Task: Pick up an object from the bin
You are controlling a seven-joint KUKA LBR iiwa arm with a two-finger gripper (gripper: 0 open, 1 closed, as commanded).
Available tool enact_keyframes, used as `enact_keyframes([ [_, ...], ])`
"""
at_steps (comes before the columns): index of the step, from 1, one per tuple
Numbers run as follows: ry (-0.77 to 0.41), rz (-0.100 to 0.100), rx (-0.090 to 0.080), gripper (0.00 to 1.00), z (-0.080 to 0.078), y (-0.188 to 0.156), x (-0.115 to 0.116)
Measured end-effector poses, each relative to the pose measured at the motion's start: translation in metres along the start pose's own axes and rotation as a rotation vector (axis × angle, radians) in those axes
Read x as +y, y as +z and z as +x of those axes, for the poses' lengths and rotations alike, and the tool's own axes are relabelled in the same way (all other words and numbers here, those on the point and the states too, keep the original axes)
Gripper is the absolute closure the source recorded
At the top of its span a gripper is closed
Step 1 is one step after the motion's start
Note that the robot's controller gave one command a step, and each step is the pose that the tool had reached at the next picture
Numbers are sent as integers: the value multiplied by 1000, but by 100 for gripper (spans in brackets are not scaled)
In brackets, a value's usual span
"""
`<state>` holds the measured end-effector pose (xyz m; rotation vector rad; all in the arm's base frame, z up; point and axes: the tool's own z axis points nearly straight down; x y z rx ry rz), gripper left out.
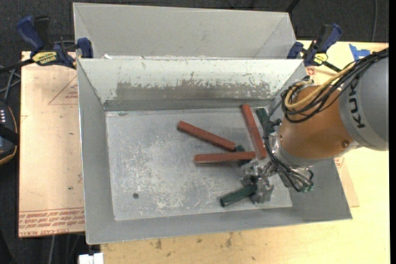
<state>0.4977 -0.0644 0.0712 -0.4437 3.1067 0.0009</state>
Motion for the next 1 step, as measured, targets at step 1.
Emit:
enact_keyframes([
  [1, 14, 0, 1, 100, 18, -129, -12],
])
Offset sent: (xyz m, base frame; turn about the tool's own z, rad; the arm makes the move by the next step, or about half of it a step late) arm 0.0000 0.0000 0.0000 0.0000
